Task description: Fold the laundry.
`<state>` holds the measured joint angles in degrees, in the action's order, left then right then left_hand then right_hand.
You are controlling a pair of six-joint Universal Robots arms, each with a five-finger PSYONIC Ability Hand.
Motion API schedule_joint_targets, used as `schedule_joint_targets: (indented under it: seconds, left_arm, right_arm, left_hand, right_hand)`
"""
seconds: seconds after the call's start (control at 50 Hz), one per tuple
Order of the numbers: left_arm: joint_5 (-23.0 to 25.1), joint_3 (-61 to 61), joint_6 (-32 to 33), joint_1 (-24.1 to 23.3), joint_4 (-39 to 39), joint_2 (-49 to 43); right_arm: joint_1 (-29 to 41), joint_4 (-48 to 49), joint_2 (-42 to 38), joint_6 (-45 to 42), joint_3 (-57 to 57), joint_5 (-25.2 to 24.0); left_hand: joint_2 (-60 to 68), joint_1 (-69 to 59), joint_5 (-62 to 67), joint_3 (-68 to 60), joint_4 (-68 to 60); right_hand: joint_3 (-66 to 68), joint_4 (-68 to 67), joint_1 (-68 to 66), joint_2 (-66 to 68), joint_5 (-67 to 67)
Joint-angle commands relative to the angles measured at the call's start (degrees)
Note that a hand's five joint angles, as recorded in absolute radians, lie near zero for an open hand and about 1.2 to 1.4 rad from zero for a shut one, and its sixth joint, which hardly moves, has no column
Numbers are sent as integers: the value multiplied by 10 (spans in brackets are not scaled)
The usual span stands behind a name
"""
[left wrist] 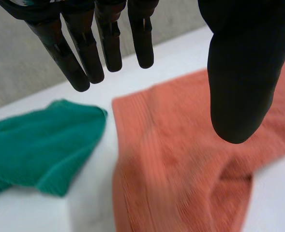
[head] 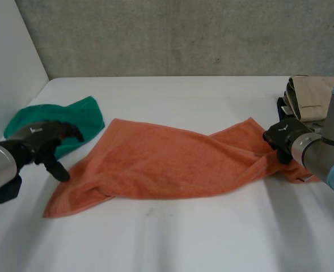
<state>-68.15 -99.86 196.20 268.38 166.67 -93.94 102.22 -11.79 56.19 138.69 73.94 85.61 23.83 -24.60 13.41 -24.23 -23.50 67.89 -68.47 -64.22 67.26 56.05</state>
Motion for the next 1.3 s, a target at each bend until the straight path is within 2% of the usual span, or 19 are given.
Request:
schedule_joint_targets:
  seconds: [0.02,0.16,0.28,0.32,0.34,0.38,0.48,0.56,0.68,0.8,0.86,0.94,1.08,1.1,1.12,1.14,1.16,1.22,1.3]
  left_arm:
    - [-8,-33,52,-4,-1,-42]
    - [-26,-36,86,-24,22,-102]
    - [-75,-20,98,-41,67,-153]
    - [-86,-16,99,-49,73,-161]
    - [-94,-12,100,-56,75,-166]
    - [-103,-10,100,-61,78,-167]
    - [-118,-10,95,-72,80,-158]
    - [-118,-17,83,-73,78,-124]
    - [-107,-46,53,-71,48,-10]
    - [-78,-64,30,-53,21,118]
    - [-68,-64,24,-52,17,155]
    - [-58,-60,14,-54,12,200]
    - [-61,-51,-7,-66,8,210]
    - [-63,-51,-8,-67,8,207]
    - [-67,-49,-10,-71,8,200]
    - [-70,-47,-10,-73,8,196]
    - [-73,-46,-11,-75,8,191]
    - [-88,-38,-12,-86,6,178]
    - [-109,-23,-12,-108,1,170]
  right_arm:
    - [2,2,11,3,9,3]
    - [7,2,18,4,21,3]
    - [11,2,20,3,31,4]
    - [11,1,22,3,33,5]
    - [9,-1,24,3,36,5]
    - [8,-3,30,3,38,7]
    - [-2,-17,68,3,51,8]
    - [-12,-44,107,1,54,6]
    - [-46,-101,190,-14,37,-2]
    - [-67,-95,244,-7,-34,-49]
    - [-59,-79,233,10,-73,-62]
    - [-25,-21,172,37,-143,-72]
    - [30,139,-11,36,-234,-77]
    - [34,156,-32,35,-242,-73]
    - [40,183,-69,30,-255,-70]
    - [43,194,-87,27,-262,-66]
    - [44,205,-101,25,-267,-62]
    - [45,227,-134,18,-281,-37]
    - [45,217,-108,53,-257,22]
  left_hand:
    - [91,-83,95,-87,-94]
    - [113,-105,117,-109,-116]
    - [165,-157,169,-161,-168]
    - [250,-242,254,-246,-253]
    - [422,-415,426,-418,-425]
    - [561,-554,565,-557,-565]
    - [562,-554,566,-558,-565]
    - [562,-554,566,-558,-565]
    - [562,-554,566,-558,-565]
    - [562,-554,566,-558,-565]
    - [562,-554,566,-558,-565]
    - [562,-554,566,-558,-565]
    - [562,-554,566,-558,-565]
    - [562,-554,566,-558,-565]
    - [562,-554,566,-558,-565]
    - [562,-554,566,-558,-565]
    - [562,-554,566,-558,-565]
    - [562,-554,566,-558,-565]
    - [562,-554,566,-558,-565]
  right_hand:
    - [121,-115,-158,127,139]
    - [121,-115,-158,127,139]
    - [121,-115,-158,127,139]
    - [121,-115,-158,127,139]
    - [121,-115,-158,127,139]
    - [121,-115,-158,127,139]
    - [121,-115,-158,127,139]
    - [121,-115,-158,127,139]
    - [121,-115,-158,127,139]
    - [121,-115,-158,127,139]
    - [121,-115,-158,127,139]
    - [121,-115,-158,127,139]
    - [121,-115,-158,127,139]
    - [8,-2,-44,14,26]
    - [-307,312,270,-300,-288]
    - [-476,482,440,-470,-458]
    - [-579,585,542,-573,-561]
    - [-579,585,542,-573,-561]
    - [-579,585,542,-573,-561]
